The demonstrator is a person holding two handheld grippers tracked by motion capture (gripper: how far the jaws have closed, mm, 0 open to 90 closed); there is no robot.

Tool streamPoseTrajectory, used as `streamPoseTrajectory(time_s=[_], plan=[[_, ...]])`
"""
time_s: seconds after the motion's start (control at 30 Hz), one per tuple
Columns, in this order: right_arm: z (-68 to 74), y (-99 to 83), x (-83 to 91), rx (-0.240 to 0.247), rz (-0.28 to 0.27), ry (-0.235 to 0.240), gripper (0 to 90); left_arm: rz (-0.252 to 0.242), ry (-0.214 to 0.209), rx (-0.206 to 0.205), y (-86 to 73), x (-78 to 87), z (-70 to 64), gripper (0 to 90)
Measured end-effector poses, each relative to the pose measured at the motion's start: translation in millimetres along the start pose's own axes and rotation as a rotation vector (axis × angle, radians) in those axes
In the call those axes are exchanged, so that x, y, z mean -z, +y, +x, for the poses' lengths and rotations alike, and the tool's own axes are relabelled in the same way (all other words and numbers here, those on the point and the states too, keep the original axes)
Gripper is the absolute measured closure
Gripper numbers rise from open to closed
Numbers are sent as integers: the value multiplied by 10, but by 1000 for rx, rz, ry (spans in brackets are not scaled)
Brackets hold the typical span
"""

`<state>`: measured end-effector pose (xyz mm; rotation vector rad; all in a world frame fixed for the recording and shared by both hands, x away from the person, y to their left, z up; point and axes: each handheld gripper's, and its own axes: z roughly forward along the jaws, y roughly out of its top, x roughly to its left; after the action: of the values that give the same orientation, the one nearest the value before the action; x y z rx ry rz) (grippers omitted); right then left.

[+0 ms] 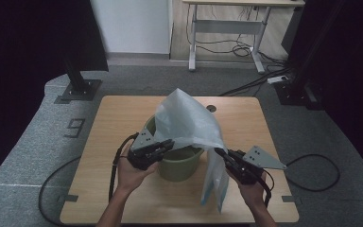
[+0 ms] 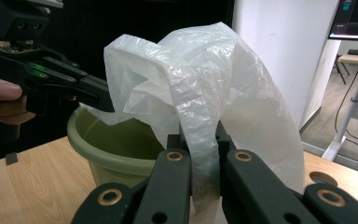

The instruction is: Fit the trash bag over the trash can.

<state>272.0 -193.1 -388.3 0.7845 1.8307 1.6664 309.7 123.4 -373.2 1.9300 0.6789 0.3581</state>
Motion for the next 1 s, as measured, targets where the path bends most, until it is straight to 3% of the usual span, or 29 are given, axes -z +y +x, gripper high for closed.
streamPoseTrajectory(time_s=[0.27,0.53,0.67,0.8,0.9,1.0], plan=[[3,59,166,13,-22,-14,888,13,-128,34,-27,24,-76,897],[3,95,284,10,-41,-19,888,15,-184,19,-25,56,-152,897],[26,95,253,14,-31,-16,889,32,-181,29,-40,64,-125,889],[32,87,171,23,14,-17,888,47,-184,42,-73,93,-87,835],[18,56,117,13,41,-10,888,20,-132,58,-74,125,-86,680],[28,26,61,8,57,3,888,-9,-69,34,-53,133,-122,485]])
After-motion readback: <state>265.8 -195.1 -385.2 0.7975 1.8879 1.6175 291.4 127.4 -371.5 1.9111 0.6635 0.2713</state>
